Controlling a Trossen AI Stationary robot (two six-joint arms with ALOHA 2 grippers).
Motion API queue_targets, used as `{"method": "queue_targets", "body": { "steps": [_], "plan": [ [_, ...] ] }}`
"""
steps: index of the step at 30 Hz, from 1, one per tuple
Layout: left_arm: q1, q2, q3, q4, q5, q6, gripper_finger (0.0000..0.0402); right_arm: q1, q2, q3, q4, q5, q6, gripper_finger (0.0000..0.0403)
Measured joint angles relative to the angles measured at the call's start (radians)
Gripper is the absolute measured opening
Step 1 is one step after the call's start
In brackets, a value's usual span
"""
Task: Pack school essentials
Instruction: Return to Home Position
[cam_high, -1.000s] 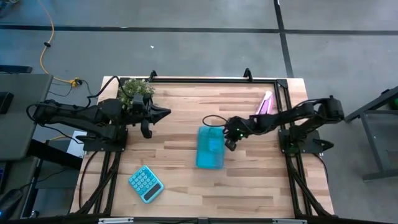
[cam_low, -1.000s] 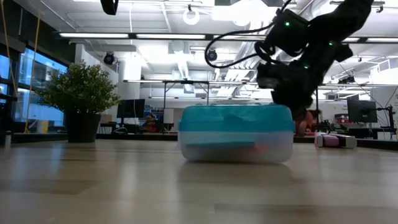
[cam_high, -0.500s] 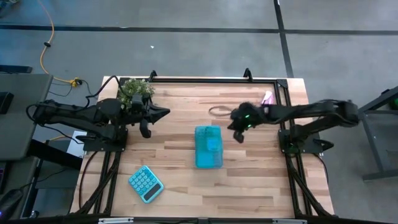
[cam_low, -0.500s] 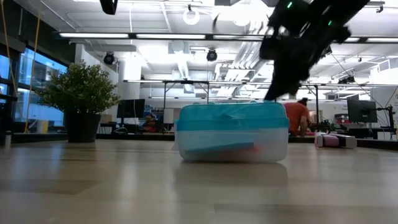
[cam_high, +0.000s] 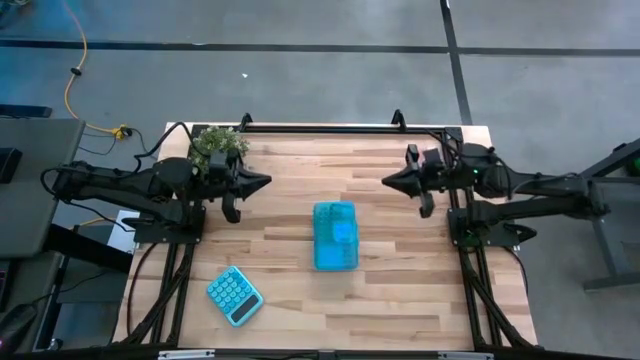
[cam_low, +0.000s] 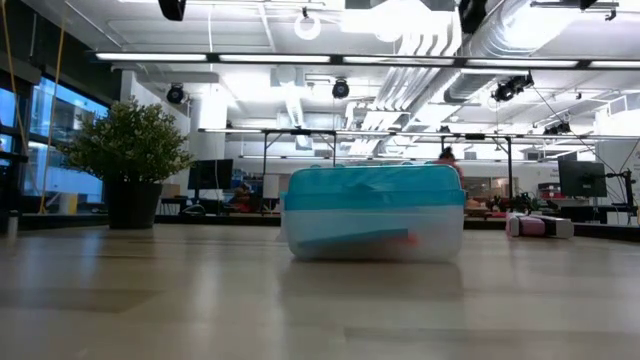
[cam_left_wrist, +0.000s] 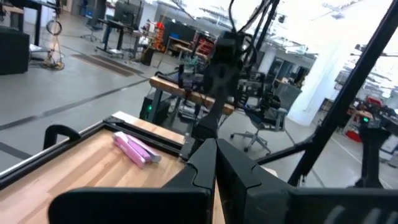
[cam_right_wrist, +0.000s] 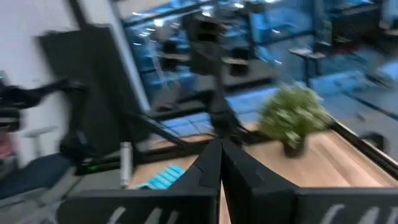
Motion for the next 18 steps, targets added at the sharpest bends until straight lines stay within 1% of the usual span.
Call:
{"method": "queue_targets", "body": {
  "steps": [7,18],
  "plan": [
    [0.000,0.000,0.000,-0.002,0.050,0.026,0.0000,0.063,-0.012,0.000,0.008,-0.025,-0.067,0.0000],
    [0.000,0.000,0.000,-0.009,0.049,0.026,0.0000,0.065,-0.012,0.000,0.008,-0.020,-0.067,0.0000]
  ]
}}
